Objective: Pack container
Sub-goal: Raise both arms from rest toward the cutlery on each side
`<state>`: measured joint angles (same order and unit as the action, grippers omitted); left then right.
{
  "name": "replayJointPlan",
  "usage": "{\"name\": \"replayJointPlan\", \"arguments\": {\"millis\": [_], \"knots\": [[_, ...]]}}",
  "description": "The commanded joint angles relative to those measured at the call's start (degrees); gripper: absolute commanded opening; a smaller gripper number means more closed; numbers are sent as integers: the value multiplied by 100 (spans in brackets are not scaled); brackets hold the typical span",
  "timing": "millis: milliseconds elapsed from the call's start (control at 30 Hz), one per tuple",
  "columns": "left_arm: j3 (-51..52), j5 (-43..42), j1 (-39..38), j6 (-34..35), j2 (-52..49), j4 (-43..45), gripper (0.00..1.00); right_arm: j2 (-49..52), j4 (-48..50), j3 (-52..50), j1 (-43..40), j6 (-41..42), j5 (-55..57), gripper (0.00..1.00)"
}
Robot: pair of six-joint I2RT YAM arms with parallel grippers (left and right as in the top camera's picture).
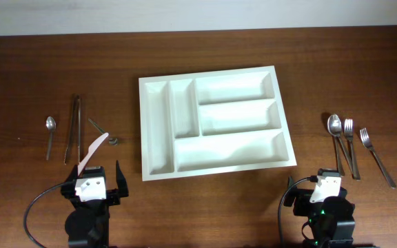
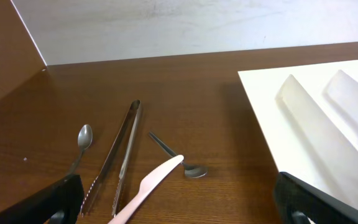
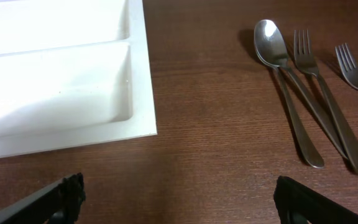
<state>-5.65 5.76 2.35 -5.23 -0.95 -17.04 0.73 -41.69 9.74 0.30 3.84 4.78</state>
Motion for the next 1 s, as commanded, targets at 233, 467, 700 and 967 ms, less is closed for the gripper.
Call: {"name": "replayJointPlan", "arguments": {"millis": [233,467,700,967], "knots": [[42,-48,-22,28,57,37,99,-55,258,-46,-31,-42,-28,99],[42,-310,-24,31,57,63,99,-55,1187,-46,-31,50,-861,99],[-127,-542,-22,31,33,136,99,278,2590,173,-31,1364,-1746,99],[-1222,-24,-22,26,-1045,-332,99,2463,1971,2181,-37,774,-1453,99]]}}
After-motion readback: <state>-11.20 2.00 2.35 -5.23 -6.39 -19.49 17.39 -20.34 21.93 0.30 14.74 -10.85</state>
